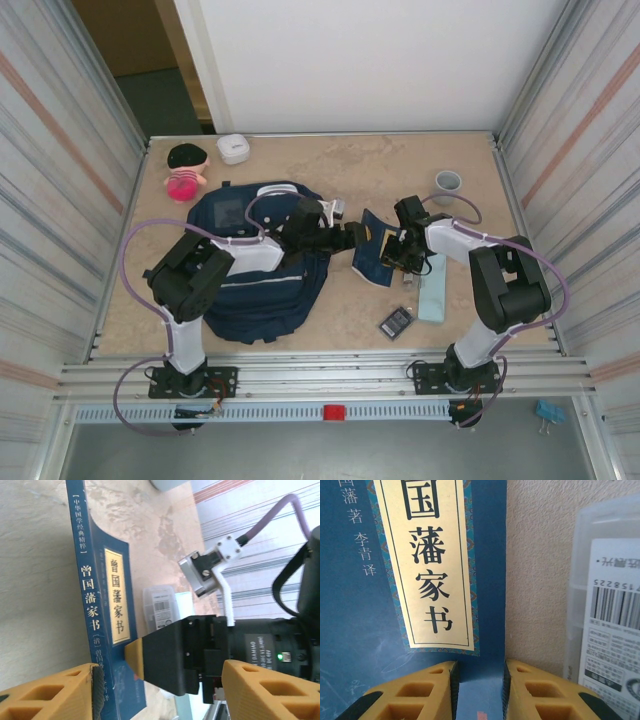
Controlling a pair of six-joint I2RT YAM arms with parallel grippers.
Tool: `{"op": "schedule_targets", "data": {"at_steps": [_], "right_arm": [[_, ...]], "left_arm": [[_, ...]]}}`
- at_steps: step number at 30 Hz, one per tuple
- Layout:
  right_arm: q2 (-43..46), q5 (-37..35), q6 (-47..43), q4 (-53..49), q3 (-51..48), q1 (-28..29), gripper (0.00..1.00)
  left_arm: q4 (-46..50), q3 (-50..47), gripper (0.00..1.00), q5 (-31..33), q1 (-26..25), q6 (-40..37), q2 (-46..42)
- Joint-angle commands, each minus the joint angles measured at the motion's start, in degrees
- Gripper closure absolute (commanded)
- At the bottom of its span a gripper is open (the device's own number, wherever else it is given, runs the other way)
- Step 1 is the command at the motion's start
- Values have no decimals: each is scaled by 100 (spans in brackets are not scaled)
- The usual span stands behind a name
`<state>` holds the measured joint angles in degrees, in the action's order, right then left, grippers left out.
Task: Pack books, pencil case, and school supplies into a backpack
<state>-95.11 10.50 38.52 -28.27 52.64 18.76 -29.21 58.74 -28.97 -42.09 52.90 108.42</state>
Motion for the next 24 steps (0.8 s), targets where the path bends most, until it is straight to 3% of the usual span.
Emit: {"op": "schedule_targets", "data": {"at_steps": [1,7,13,20,24], "right_arm": [[-117,731,85,164,-219,234,71],[-130,742,85,224,-255,270,71],[-163,605,85,142,-236,331,71],[-345,173,-11,-255,-158,373,76],[-321,66,-38,-361,-140,365,77]], "left_arm": [[-477,-233,35,-518,-195,311,-165],[759,-344,35,29,-239,-286,-127],[735,-278,36,77,-287,-312,12],[2928,203,33,1335,-287,-1317,-383],[3700,508,32,1834,-278,-1599,-333]]}}
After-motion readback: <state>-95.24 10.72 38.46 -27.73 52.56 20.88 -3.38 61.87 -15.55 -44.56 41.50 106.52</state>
